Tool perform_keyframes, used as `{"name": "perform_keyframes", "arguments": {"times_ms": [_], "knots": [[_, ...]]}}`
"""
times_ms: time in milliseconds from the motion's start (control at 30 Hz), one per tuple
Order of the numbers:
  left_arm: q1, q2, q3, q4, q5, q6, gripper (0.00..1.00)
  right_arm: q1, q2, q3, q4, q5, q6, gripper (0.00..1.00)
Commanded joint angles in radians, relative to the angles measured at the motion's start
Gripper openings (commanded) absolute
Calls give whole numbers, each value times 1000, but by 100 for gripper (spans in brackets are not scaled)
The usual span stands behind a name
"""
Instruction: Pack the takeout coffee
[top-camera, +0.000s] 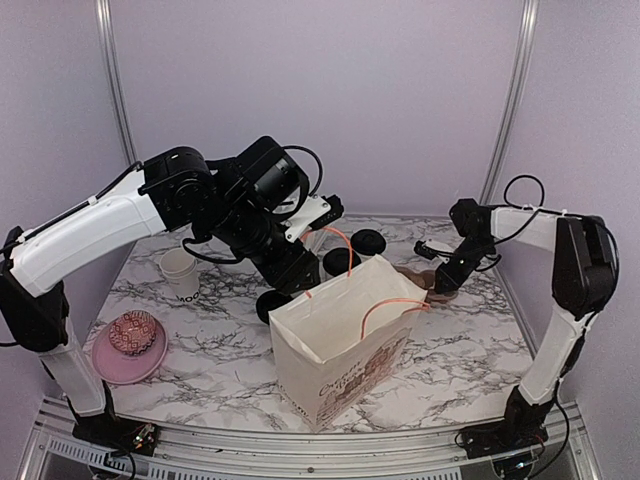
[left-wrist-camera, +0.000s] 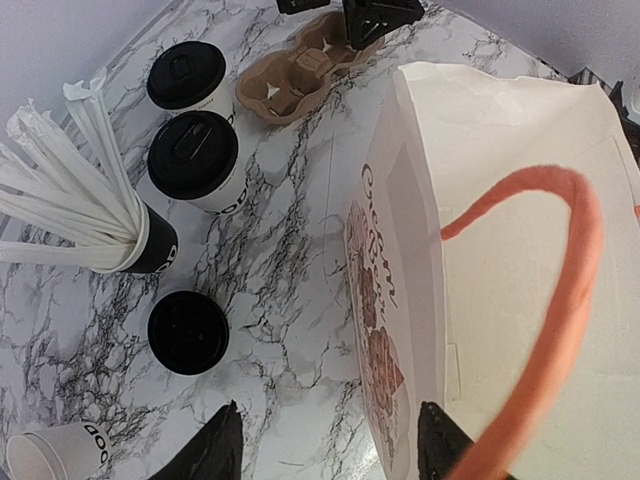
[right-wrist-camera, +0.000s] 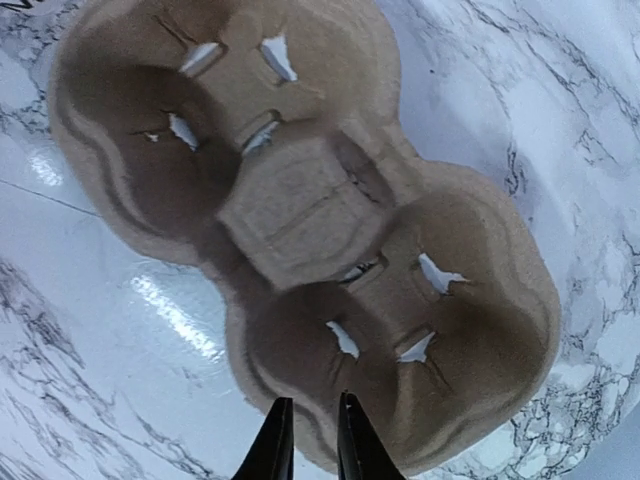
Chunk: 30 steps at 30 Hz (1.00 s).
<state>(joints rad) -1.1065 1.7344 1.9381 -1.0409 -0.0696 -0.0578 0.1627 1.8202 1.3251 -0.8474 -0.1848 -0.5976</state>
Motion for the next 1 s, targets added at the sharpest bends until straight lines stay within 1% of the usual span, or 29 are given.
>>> {"name": "perform_keyframes", "arguments": {"times_ms": [0,133,300,400,433,500,533,600,667,800,967], "knots": [[4,-30,10,-7,-14,19,61,16,-45,8,-88,-87,1,16],[4,-45,12,-3,9,18,61,12,-62,38,-81,-73,1,18],[4,-73,-14,-3,48,26,62,17,-69,91,-28,-88,-64,32],[4,-78,-24,-4,53,23,62,17,-26,139,8,-86,-75,33],[4,-78,-24,-4,56,20,62,19,-5,156,21,-67,-65,32],[4,-78,-24,-3,64,17,62,18,47,196,36,-11,-35,21],[4,-78,-24,-4,65,16,62,16,73,216,37,20,-30,18],[4,-78,-27,-4,65,16,62,12,116,235,50,79,-24,16],[4,-78,-31,-4,65,17,62,3,143,238,64,117,-18,14],[4,-81,-37,-4,65,18,62,-20,168,225,69,141,-13,14],[4,-78,-42,-3,59,30,62,-31,128,160,74,136,-19,13]]}}
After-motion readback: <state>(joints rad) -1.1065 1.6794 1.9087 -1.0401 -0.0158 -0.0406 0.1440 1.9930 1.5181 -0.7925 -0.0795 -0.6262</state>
